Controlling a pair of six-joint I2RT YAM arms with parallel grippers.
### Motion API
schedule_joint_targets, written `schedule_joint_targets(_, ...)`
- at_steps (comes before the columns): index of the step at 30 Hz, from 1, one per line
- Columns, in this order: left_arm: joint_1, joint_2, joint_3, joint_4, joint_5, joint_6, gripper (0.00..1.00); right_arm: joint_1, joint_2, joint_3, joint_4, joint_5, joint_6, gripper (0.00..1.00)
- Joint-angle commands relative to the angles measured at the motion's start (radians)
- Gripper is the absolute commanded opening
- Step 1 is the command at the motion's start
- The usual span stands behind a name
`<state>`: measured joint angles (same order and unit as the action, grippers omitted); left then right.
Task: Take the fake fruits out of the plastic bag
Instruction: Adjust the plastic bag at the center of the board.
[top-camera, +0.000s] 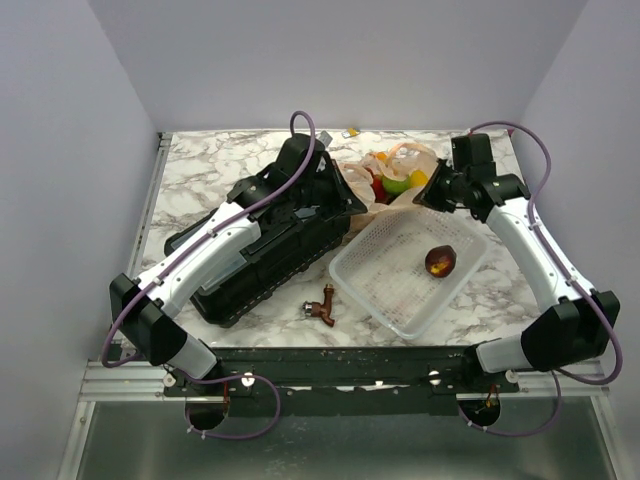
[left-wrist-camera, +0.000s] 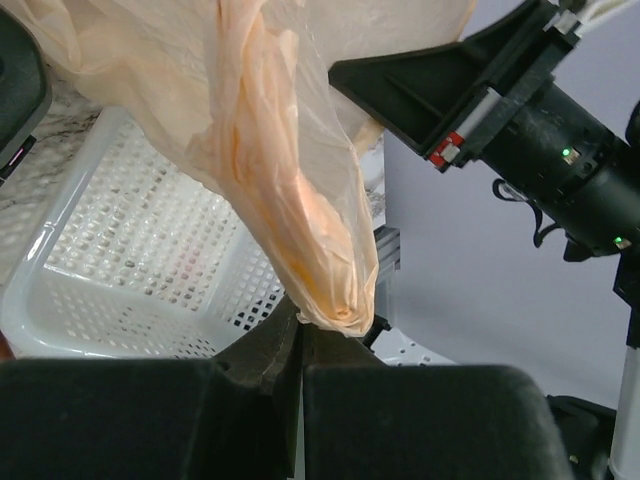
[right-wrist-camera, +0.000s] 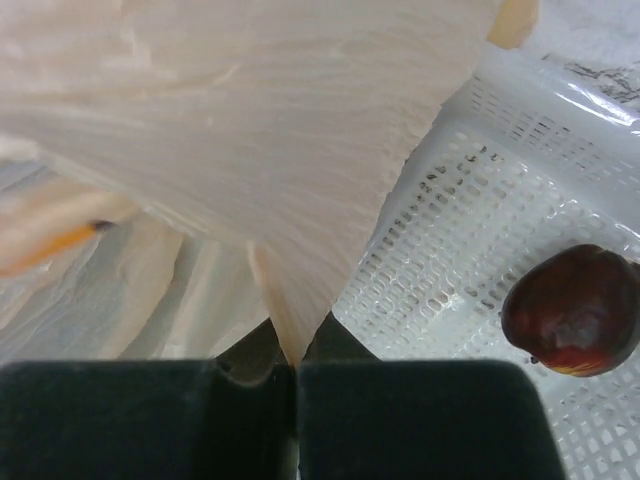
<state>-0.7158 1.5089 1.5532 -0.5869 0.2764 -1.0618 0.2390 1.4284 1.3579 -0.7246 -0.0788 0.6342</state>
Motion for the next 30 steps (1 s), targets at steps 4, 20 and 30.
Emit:
schedule_joint_targets(4, -0.005, -0.032, -0.009, -0.039, 0.013, 0.039, 0.0, 0.004, -0.104, -0.077, -0.045, 0.112, -0.006, 0.01)
schedule_joint_targets(20, -0.004, 0.015, 0.096, -0.213, -0.031, 0.175, 0.01, 0.007, -0.16, -0.048, 0.005, -0.045, -0.228, 0.86)
schedule_joint_targets(30, -0.004, 0.054, 0.102, -0.243, -0.028, 0.207, 0.01, 0.006, -0.257, -0.13, 0.542, -0.259, -0.558, 1.0)
